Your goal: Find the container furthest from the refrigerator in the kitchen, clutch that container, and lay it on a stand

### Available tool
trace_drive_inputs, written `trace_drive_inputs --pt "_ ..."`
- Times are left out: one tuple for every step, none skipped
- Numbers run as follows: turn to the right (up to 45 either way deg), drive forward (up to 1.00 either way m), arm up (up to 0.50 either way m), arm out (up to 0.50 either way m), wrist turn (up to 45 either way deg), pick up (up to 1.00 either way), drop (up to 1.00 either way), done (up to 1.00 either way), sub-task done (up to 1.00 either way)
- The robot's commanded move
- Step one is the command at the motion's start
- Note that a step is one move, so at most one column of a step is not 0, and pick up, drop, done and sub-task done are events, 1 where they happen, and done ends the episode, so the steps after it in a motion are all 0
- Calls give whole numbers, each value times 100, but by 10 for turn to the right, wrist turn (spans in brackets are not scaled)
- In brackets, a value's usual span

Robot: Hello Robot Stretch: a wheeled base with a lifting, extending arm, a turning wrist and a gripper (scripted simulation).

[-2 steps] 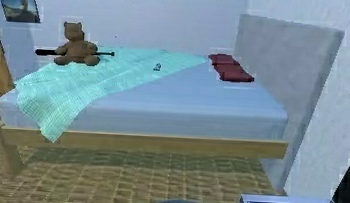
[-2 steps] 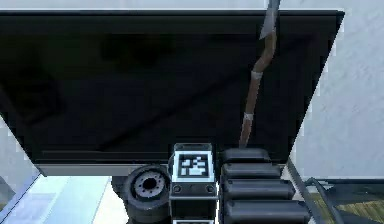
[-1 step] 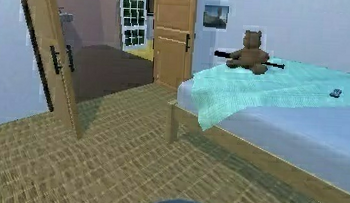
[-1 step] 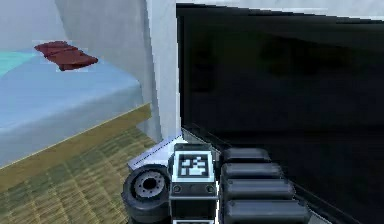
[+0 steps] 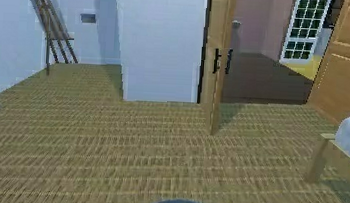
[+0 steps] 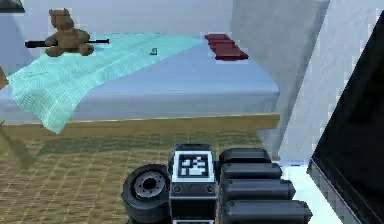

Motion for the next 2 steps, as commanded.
trace_drive_inputs --pt "450 0 0 0 0 0 0 0 0" --pt "450 0 0 0 0 0 0 0 0"
